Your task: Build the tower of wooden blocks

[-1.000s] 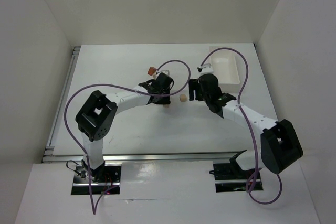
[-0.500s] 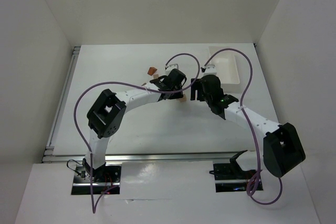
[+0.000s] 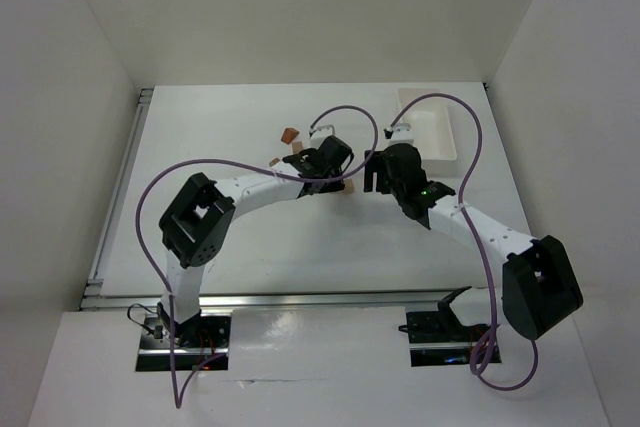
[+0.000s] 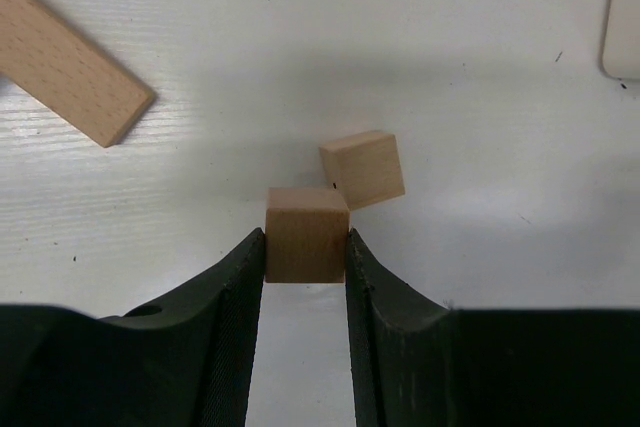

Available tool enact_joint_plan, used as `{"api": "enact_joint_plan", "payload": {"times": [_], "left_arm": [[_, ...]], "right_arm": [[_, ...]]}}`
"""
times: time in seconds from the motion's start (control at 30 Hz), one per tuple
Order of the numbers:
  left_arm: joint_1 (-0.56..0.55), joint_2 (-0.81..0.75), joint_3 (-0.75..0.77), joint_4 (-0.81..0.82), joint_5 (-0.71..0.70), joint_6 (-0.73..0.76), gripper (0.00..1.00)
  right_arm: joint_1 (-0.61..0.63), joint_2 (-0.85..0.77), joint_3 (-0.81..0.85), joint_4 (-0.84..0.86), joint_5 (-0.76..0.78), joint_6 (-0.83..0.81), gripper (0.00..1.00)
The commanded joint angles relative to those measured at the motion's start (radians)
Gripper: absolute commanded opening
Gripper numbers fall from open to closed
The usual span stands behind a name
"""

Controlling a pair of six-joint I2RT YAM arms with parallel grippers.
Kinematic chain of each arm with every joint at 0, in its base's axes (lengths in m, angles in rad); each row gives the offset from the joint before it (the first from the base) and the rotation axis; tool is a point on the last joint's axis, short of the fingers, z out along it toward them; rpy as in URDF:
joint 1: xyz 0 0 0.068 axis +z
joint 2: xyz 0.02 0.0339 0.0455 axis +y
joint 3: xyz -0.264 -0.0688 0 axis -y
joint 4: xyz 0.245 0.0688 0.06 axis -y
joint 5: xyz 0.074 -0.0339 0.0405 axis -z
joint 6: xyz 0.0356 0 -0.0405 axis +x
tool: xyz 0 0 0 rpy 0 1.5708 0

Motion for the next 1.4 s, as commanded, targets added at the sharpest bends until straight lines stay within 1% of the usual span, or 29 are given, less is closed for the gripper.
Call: {"api": "enact_joint_plan", "payload": {"times": [0.0, 0.17, 0.27, 0.33, 0.5, 0.57, 0.6, 0.63, 0.77, 0.87, 1.1, 1.37], "left_arm": [[-0.011, -0.081, -0.005, 0.02, -0.033, -0.006, 0.13], [-0.011, -0.081, -0.014, 0.023, -0.042, -0.017, 0.13], [-0.011, -0.049, 0.01, -0.012, -0.053, -0.058, 0.13], [-0.011, -0.038, 0.01, -0.012, -0.079, -0.083, 0.12], [-0.011, -0.029, 0.001, -0.001, -0.089, -0.124, 0.12], [-0.011, 0.008, 0.03, -0.012, -0.089, -0.124, 0.12], [-0.011, 0.019, 0.039, -0.026, -0.089, -0.157, 0.12], [-0.011, 0.028, 0.039, -0.035, -0.089, -0.158, 0.12], [-0.011, 0.04, 0.052, -0.044, -0.089, -0.19, 0.12], [-0.011, 0.04, 0.039, -0.018, -0.099, -0.19, 0.12], [-0.011, 0.078, 0.072, -0.018, -0.057, -0.181, 0.12], [-0.011, 0.089, 0.072, -0.018, -0.057, -0.19, 0.12]], "right_arm": [[-0.007, -0.032, -0.004, 0.012, 0.023, 0.007, 0.81], [-0.007, -0.022, -0.004, 0.021, 0.014, 0.007, 0.81], [-0.007, -0.022, -0.004, 0.021, 0.024, 0.007, 0.81], [-0.007, -0.022, -0.004, 0.012, 0.035, 0.007, 0.81], [-0.007, -0.022, -0.004, 0.012, 0.035, 0.007, 0.82], [-0.007, -0.022, -0.004, 0.012, 0.035, 0.007, 0.82], [-0.007, -0.022, -0.004, 0.003, 0.035, 0.007, 0.82], [-0.007, -0.022, -0.004, 0.003, 0.035, 0.007, 0.82], [-0.007, -0.022, -0.004, 0.003, 0.044, 0.007, 0.82], [-0.007, -0.022, -0.004, 0.003, 0.053, 0.007, 0.82], [-0.007, -0.004, -0.004, 0.003, 0.053, 0.007, 0.82], [-0.007, -0.004, -0.004, -0.006, 0.053, 0.007, 0.82]]}}
